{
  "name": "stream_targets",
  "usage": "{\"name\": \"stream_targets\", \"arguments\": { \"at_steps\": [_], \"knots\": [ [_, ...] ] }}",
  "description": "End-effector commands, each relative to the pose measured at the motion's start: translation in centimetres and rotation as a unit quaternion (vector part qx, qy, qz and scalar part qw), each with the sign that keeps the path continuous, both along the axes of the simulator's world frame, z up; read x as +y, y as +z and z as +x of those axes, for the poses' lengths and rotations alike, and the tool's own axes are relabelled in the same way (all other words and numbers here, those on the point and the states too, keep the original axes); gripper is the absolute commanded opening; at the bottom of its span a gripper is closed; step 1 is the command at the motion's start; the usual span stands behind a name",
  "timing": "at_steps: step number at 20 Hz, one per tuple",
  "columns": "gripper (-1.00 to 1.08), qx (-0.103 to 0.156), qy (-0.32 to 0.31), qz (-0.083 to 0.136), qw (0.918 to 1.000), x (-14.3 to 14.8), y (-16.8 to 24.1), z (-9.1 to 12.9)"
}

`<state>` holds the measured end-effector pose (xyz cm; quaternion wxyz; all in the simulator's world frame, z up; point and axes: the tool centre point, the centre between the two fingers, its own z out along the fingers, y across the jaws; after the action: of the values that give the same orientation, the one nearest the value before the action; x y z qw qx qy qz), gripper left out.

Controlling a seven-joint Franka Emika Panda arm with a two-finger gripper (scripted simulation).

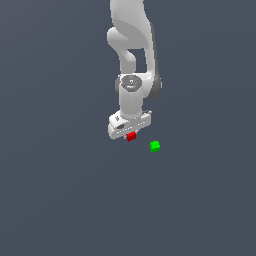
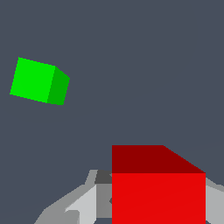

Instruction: Stack the red cube on top of the green cube.

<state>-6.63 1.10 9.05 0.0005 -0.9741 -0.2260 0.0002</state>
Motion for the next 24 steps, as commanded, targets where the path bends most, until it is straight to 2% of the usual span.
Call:
{"name": "stream_targets", "arguments": {
  "at_steps": [1,6,10,14,19,20,24],
  "knots": [
    [-1.0,0.0,0.0,0.0,1.0,3.0,-0.7,0.5],
    [-1.0,0.0,0.0,0.0,1.0,7.8,-1.9,1.3],
    [-1.0,0.0,0.0,0.0,1.0,10.6,-2.5,1.9],
    [-1.0,0.0,0.0,0.0,1.0,12.3,-3.0,2.4],
    [-1.0,0.0,0.0,0.0,1.0,12.8,-3.1,2.6],
    [1.0,0.0,0.0,0.0,1.0,12.8,-3.1,2.6],
    [1.0,0.0,0.0,0.0,1.0,12.8,-3.1,2.6]
  ]
}}
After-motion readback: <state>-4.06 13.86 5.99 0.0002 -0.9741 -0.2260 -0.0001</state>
